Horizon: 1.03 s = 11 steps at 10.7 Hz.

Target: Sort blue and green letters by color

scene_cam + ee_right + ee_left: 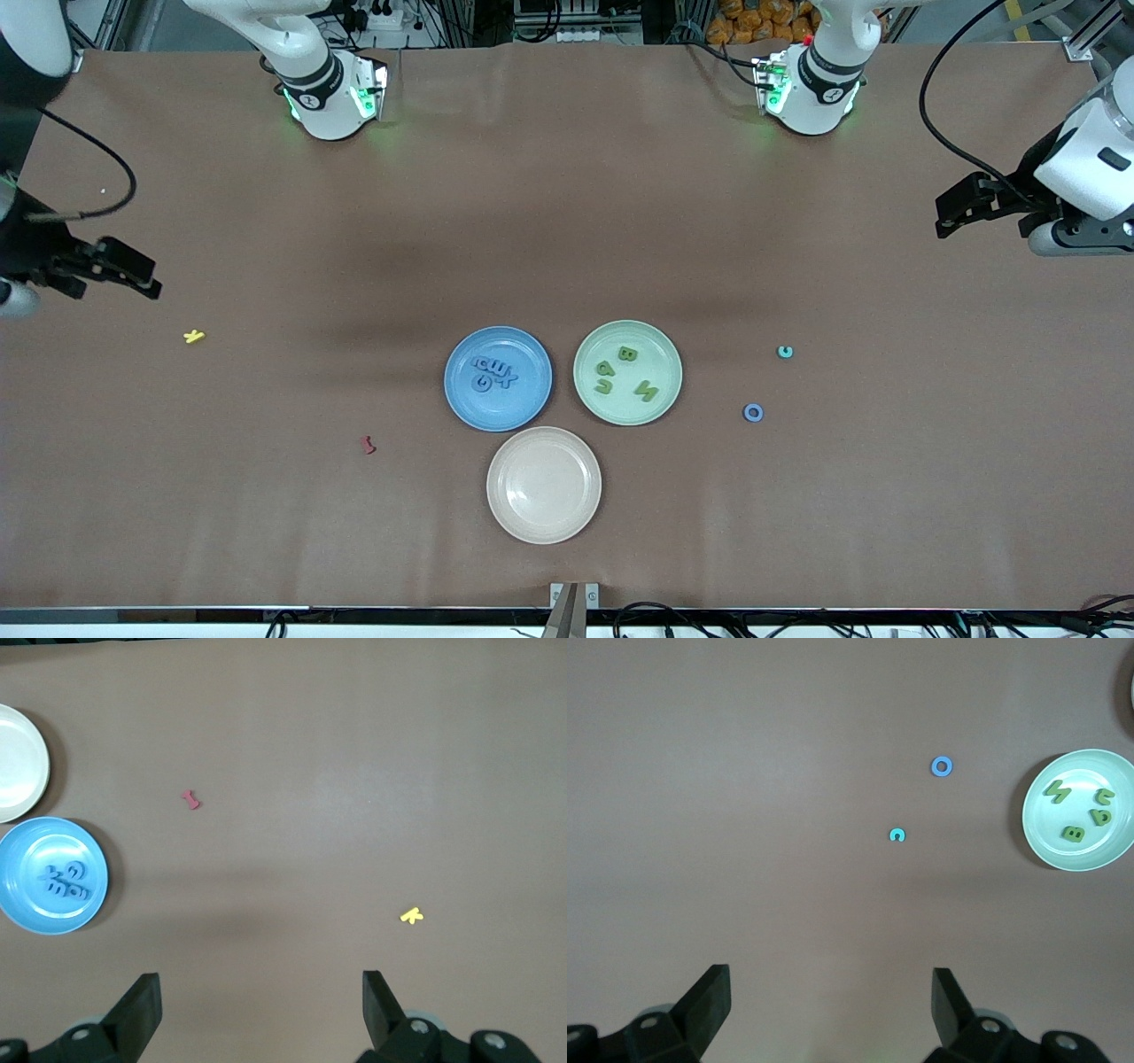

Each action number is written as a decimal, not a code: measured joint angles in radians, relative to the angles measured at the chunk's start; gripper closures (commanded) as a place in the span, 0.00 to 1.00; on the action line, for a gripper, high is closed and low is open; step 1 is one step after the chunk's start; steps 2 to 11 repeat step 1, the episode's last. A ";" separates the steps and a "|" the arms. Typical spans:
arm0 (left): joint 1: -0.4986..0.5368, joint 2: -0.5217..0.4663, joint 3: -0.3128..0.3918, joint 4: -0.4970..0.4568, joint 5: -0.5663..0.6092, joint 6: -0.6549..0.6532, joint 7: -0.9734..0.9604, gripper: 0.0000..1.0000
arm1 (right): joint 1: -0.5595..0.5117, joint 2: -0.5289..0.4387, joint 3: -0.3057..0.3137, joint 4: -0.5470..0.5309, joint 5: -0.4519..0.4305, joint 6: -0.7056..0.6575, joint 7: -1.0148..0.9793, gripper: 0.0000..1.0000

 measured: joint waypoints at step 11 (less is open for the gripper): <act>0.000 -0.001 0.000 0.004 0.000 0.000 0.000 0.00 | -0.026 -0.021 0.025 0.000 0.000 -0.015 0.000 0.00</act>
